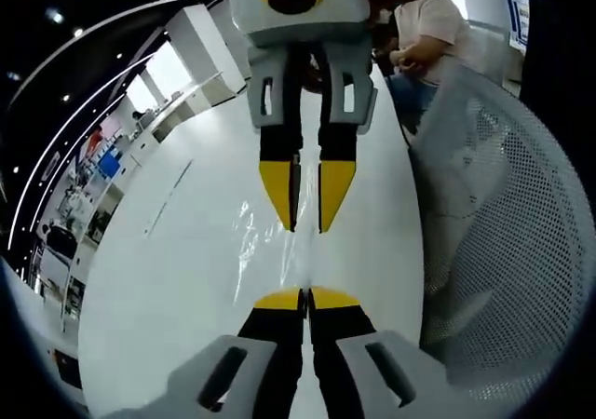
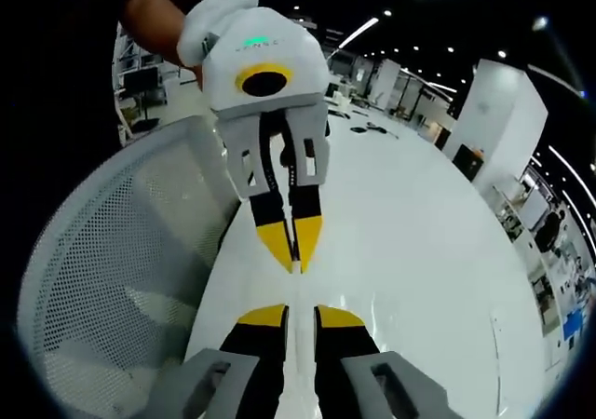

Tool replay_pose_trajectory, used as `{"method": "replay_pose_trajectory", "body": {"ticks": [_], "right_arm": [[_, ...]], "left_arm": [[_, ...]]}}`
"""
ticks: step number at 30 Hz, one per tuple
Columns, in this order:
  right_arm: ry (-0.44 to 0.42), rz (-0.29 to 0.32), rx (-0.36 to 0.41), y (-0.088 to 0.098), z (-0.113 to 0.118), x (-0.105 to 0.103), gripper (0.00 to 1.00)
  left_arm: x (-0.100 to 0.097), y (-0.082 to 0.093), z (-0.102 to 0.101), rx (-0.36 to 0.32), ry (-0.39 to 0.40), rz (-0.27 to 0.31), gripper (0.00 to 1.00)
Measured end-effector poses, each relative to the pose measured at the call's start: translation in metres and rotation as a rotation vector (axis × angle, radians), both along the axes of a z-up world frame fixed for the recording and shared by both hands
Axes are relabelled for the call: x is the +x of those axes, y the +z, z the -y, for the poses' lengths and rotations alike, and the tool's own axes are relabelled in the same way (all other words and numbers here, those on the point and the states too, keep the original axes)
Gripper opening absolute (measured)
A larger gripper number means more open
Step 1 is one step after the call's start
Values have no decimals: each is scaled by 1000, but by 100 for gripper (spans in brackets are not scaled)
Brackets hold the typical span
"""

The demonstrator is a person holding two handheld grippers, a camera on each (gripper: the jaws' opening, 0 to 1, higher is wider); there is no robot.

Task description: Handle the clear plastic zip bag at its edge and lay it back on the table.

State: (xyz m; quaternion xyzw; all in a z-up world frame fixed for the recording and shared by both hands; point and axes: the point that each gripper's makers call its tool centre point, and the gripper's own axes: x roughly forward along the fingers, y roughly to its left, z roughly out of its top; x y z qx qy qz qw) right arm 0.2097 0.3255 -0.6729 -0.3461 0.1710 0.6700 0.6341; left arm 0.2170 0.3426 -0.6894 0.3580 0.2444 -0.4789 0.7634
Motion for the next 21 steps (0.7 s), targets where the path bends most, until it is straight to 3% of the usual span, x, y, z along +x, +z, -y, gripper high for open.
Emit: {"method": "replay_pose_trajectory", "body": {"ticks": [11,21], "right_arm": [[19,-12,10,-4,-11,-6,6],[15,-46,9,-7,-17,-10,2]], "left_arm": [[-3,1,4,-17,16,-29,0],[-3,2,9,-13,5,-21,0]]}}
